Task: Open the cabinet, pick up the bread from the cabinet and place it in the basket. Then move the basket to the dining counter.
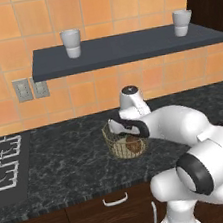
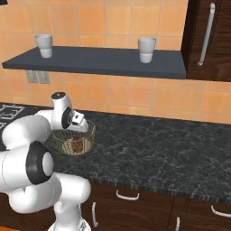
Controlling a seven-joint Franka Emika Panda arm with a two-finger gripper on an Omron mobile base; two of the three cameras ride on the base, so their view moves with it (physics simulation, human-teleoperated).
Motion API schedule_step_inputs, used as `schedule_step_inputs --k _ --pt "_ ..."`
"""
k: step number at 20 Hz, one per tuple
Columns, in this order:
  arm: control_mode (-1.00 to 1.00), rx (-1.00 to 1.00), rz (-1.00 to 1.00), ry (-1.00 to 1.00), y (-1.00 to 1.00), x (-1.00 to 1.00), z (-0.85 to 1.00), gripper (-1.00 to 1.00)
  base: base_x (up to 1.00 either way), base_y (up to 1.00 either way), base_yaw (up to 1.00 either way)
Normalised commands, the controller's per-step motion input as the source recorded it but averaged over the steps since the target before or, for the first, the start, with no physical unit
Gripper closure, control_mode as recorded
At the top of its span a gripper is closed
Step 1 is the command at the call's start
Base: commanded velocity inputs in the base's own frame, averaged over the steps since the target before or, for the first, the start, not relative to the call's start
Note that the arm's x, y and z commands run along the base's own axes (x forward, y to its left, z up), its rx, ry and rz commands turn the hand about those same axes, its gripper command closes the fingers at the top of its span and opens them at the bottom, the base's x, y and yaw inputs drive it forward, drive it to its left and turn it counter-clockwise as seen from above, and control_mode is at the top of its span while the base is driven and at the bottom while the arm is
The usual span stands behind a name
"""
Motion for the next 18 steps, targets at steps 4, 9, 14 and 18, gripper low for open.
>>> schedule_step_inputs --k 4,9,14,18 --pt "-1.0 0.0 -0.12 -0.04 0.0 -0.55 0.39 -1.0 0.0 0.0 0.0" --pt "-1.0 0.0 -0.19 -0.14 -0.22 -0.67 0.47 -1.0 0.0 0.0 0.0" --pt "-1.0 0.2 -0.23 -0.03 -0.6 -0.48 0.04 -1.0 0.0 0.0 0.0" --pt "-1.0 0.24 -0.08 -0.02 -0.23 -0.14 0.25 -1.0 0.0 0.0 0.0"
